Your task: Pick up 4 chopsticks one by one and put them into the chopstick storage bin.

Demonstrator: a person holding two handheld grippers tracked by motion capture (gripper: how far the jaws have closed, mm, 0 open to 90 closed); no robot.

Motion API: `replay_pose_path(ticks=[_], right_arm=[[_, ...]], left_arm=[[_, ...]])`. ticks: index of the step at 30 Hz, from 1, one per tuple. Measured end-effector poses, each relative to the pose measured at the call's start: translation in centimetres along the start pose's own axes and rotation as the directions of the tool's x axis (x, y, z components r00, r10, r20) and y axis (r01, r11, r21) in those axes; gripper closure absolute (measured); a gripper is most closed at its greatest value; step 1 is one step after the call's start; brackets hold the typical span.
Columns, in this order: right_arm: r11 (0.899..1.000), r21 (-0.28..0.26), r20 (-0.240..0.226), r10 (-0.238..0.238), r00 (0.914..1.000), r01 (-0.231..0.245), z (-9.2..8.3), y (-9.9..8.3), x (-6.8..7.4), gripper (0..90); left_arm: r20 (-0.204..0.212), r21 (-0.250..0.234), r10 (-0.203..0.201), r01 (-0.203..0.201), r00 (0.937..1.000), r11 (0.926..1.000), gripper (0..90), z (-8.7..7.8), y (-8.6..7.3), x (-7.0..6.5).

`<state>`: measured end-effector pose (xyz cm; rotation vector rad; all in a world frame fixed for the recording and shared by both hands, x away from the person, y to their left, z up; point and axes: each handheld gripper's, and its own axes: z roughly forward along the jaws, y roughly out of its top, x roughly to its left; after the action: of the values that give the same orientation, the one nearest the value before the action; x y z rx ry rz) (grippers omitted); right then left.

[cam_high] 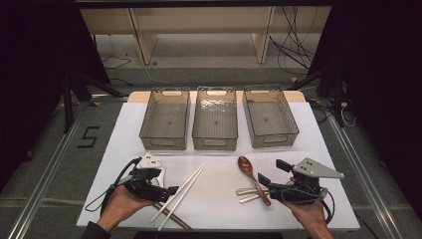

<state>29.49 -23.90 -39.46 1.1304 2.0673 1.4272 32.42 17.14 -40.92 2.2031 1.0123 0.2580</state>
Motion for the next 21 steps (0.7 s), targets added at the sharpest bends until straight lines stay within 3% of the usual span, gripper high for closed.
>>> replay_pose_path(ticks=[6, 14, 21], right_arm=[[1.0, 0.013, -0.006, 0.003, 1.0, -0.003, 0.2, 0.0, 0.0, 22.9], [1.0, 0.021, -0.015, 0.002, 0.9999, -0.002, 0.3, -0.1, 0.0, 23.1], [1.0, 0.029, -0.022, 0.005, 0.9998, -0.005, 0.4, -0.1, 0.0, 23.4]], left_arm=[[0.015, 0.102, -0.024, 0.023, 0.9996, 0.9946, 24.0, 1.5, 0.0, 0.6], [0.006, 0.176, -0.011, 0.009, 0.9999, 0.9843, 34.9, 2.7, 0.1, 0.8], [-0.001, 0.262, 0.009, -0.009, 1.0, 0.965, 45.6, 4.3, 0.2, 0.7]])
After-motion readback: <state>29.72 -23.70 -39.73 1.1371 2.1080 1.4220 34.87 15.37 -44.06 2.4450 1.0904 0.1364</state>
